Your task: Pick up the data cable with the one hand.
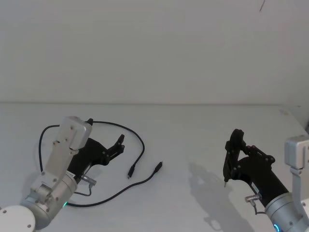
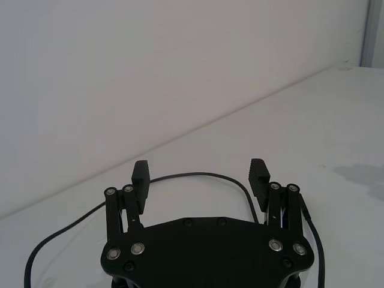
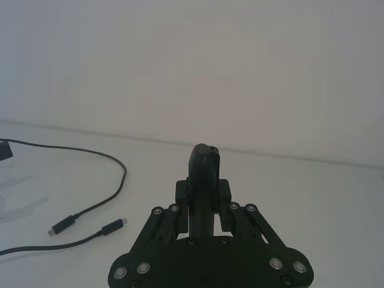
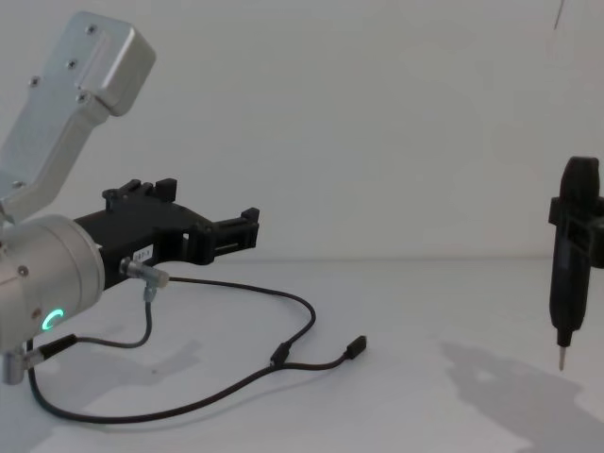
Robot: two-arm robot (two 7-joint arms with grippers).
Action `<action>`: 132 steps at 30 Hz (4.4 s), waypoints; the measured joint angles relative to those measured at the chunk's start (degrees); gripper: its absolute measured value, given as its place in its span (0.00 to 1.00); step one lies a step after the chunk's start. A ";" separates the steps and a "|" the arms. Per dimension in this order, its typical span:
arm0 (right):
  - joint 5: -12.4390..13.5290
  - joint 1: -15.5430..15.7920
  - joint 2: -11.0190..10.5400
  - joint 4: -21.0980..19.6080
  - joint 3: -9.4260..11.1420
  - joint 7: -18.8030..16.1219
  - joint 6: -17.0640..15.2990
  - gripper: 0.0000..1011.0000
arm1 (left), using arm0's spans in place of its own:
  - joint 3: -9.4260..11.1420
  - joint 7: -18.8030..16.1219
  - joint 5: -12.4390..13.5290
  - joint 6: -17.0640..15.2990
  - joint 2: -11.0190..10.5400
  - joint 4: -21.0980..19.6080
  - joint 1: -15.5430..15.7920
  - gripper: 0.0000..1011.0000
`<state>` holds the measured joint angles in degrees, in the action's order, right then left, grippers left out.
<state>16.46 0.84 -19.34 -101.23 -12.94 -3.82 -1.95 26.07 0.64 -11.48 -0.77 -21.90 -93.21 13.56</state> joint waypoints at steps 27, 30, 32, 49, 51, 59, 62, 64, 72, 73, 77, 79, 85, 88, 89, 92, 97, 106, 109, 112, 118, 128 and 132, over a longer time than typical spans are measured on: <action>0.01 0.00 0.00 0.00 0.00 -0.01 0.00 0.28 | 0.38 5.29 -1.91 0.14 -0.82 -0.06 0.75 0.99; 0.01 0.00 0.00 0.00 0.00 -0.01 0.01 0.28 | 0.67 7.40 -2.63 0.14 -1.22 -0.06 1.06 0.99; 0.01 0.00 0.00 0.01 0.00 -0.01 0.00 0.28 | 0.89 8.90 -3.14 0.11 -1.53 -0.02 1.31 0.99; 0.01 0.00 0.00 0.01 0.00 -0.01 0.01 0.28 | 3.48 23.36 -7.22 -3.06 -4.60 2.62 4.70 0.99; 0.01 0.00 0.00 0.01 0.00 -0.01 0.01 0.28 | 4.07 25.52 -7.72 -3.94 -5.16 3.36 5.55 0.99; 0.01 -0.01 0.00 0.01 0.00 -0.01 0.01 0.28 | 6.03 32.32 -9.23 -7.52 -6.79 6.19 8.46 0.99; 0.01 0.00 0.00 0.01 0.00 -0.01 0.01 0.28 | 6.41 33.27 -9.43 -8.03 -6.97 6.92 9.05 0.99; 0.01 0.00 0.00 0.01 0.00 -0.01 0.01 0.28 | 6.71 33.97 -9.58 -8.39 -7.04 7.52 9.52 0.99; 0.01 0.00 0.00 0.00 0.00 -0.01 0.01 0.28 | 7.55 34.92 -9.84 -9.06 -6.84 9.50 10.95 0.99; 0.01 0.00 0.00 0.01 0.00 -0.01 0.01 0.28 | 7.63 34.96 -9.84 -9.10 -6.83 9.62 11.06 0.99; 0.01 0.00 0.00 0.01 0.00 -0.01 0.01 0.28 | 8.21 35.29 -9.84 -9.53 -6.83 10.31 11.63 0.99; 0.01 0.00 0.00 0.01 0.00 -0.01 0.01 0.28 | 8.41 35.43 -9.82 -9.70 -6.88 10.49 11.79 0.99; 0.01 0.00 0.00 0.01 0.00 -0.01 0.01 0.28 | 9.31 35.92 -9.59 -10.41 -7.17 11.06 12.39 0.99; 0.01 -0.01 0.00 0.00 0.00 -0.01 0.01 0.28 | 9.64 35.98 -9.37 -10.72 -7.29 11.27 12.56 0.99; 0.01 0.00 0.00 0.01 0.00 -0.01 0.01 0.28 | 9.69 35.97 -9.31 -10.78 -7.31 11.32 12.59 0.99; 0.01 0.00 0.00 0.01 0.00 -0.01 0.01 0.28 | 9.89 35.93 -9.07 -11.01 -7.32 11.50 12.67 0.96; 0.01 0.00 0.00 0.01 0.00 -0.01 0.00 0.28 | 9.94 35.59 -8.74 -11.12 -7.16 11.85 12.81 0.82; 0.01 0.00 0.00 0.00 0.00 -0.01 0.01 0.28 | 9.84 35.04 -8.34 -11.19 -6.74 12.07 12.79 0.56; 0.01 0.00 0.00 0.01 0.00 -0.01 0.01 0.28 | 9.72 34.90 -8.28 -11.21 -6.61 12.07 12.72 0.48; 0.01 0.00 0.00 0.01 0.00 -0.01 0.01 0.28 | 9.63 34.85 -8.26 -11.22 -6.49 12.04 12.64 0.39; 0.01 0.00 0.00 0.00 -0.01 -0.01 0.01 0.28 | 9.53 34.87 -8.36 -11.20 -6.35 11.66 12.54 0.19; 0.01 0.00 0.00 0.01 0.00 -0.01 0.01 0.28 | 9.37 35.08 -9.39 -10.96 -6.27 10.02 12.35 0.04; 0.01 0.00 0.00 0.00 0.00 -0.01 0.01 0.28 | 9.19 35.24 -10.10 -10.82 -6.22 8.72 12.33 0.04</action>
<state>16.47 0.84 -19.33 -101.23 -12.94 -3.83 -1.95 35.26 35.88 -21.58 -11.59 -28.12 -84.49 25.89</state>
